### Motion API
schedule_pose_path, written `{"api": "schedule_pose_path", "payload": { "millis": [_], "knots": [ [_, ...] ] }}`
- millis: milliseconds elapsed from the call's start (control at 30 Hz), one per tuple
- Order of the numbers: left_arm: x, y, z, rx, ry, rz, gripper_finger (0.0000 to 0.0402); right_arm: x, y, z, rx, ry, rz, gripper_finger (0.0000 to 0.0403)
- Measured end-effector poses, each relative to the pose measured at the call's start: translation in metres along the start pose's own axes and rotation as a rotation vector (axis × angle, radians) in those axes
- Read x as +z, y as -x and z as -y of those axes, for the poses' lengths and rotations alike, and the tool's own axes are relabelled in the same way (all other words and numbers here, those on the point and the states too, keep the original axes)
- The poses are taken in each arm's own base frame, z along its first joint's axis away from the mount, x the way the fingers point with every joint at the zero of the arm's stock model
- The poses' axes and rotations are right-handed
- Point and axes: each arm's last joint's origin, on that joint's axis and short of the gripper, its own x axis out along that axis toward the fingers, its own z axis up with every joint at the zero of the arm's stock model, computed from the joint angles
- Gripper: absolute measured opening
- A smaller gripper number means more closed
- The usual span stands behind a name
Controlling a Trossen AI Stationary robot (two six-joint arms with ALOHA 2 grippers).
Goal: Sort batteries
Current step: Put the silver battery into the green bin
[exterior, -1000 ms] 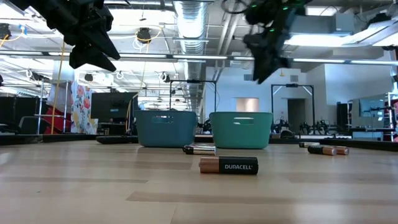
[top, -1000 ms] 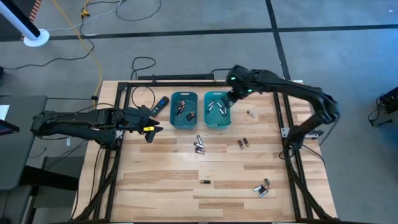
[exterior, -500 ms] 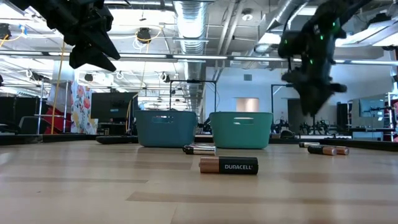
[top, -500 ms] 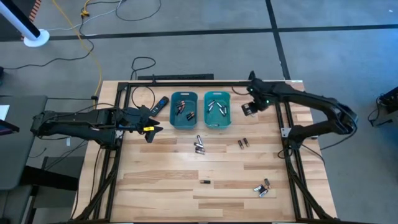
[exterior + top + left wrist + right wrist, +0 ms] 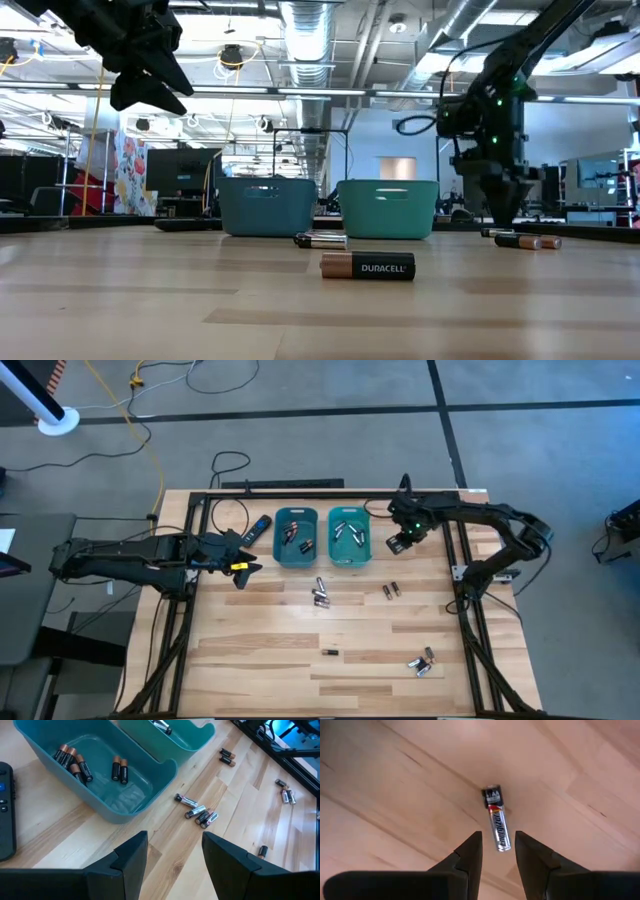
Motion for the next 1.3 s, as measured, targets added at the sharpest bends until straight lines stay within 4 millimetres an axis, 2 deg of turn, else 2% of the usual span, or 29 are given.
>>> {"api": "schedule_pose_path", "payload": {
  "millis": [400,567,733,900,1133,1300],
  "knots": [
    [0.0,0.0,0.0,0.0,0.015,0.0,0.0185,0.009,-0.03,0.0,-0.02,0.068,-0.082,0.0125],
    [0.0,0.0,0.0,0.0,0.015,0.0,0.0185,0.008,-0.036,-0.004,-0.024,0.084,-0.104,0.0078],
    [0.0,0.0,0.0,0.0,0.015,0.0,0.0185,0.007,-0.032,-0.005,-0.022,0.084,-0.099,0.002],
    [0.0,0.0,0.0,0.001,0.015,0.0,0.0185,0.01,-0.003,-0.004,-0.007,0.056,-0.1,0.0012],
    [0.001,0.0,-0.001,0.032,-0.008,0.022,0.0185,0.022,0.075,-0.009,0.043,-0.015,0.095,0.0016],
    [0.001,0.0,-0.001,0.041,-0.022,0.029,0.0185,0.036,0.125,-0.031,0.111,0.021,0.255,0.0016]
  ]
}}
